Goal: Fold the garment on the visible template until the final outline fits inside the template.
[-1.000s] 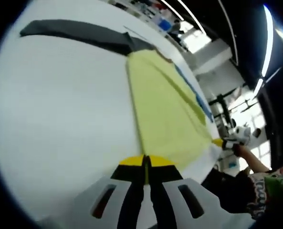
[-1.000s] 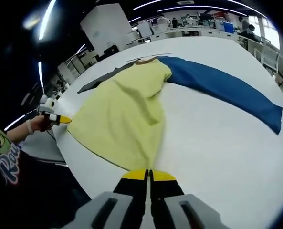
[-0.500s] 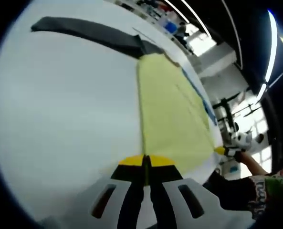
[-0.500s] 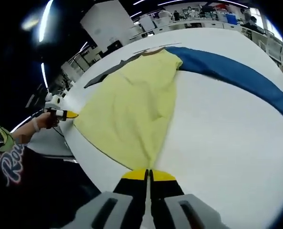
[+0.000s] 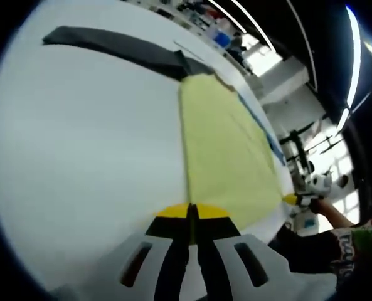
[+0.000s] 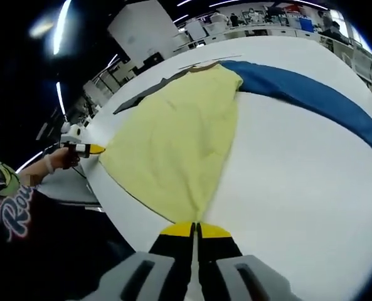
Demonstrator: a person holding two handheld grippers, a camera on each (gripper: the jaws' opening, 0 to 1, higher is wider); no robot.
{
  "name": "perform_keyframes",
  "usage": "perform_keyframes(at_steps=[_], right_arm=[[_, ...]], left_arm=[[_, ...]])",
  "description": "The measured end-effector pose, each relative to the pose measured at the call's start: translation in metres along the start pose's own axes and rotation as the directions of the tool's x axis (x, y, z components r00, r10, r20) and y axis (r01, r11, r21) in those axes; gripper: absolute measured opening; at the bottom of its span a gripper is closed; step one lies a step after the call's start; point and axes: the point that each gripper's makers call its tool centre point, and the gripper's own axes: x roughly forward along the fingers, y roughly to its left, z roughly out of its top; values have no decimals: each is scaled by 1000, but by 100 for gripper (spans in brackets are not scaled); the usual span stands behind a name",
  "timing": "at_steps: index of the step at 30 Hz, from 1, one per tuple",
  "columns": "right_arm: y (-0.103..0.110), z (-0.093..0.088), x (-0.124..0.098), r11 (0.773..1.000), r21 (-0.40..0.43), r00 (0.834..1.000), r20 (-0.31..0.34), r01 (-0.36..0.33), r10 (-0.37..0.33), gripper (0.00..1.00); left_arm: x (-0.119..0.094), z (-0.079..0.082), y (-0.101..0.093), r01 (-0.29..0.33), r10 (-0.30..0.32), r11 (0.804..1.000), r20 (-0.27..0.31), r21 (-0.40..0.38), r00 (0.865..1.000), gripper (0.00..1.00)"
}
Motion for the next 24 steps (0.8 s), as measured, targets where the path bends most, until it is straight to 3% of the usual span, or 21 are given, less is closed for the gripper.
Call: perform_keyframes(at_steps=[16,19,21,24], right_arm=[[4,0,2,998,-58,1000,28,11,-9,0],[4,2,1,999,-54,999,47,9,-6,5],[5,8,-3,998,-64,997,77,13,-8,13],[1,23,-11,995,-94,988,151,31,-17,24]], left_arm=[[-5,-3,0,19,-25,996,70,85,997,2],[-9,-1,-4,33,-42,994,92,100,995,14],[-15,7,-6,22,-39,990,124,137,991,27],[-23,18,-8,-5,-35,970,158,244,987,45]])
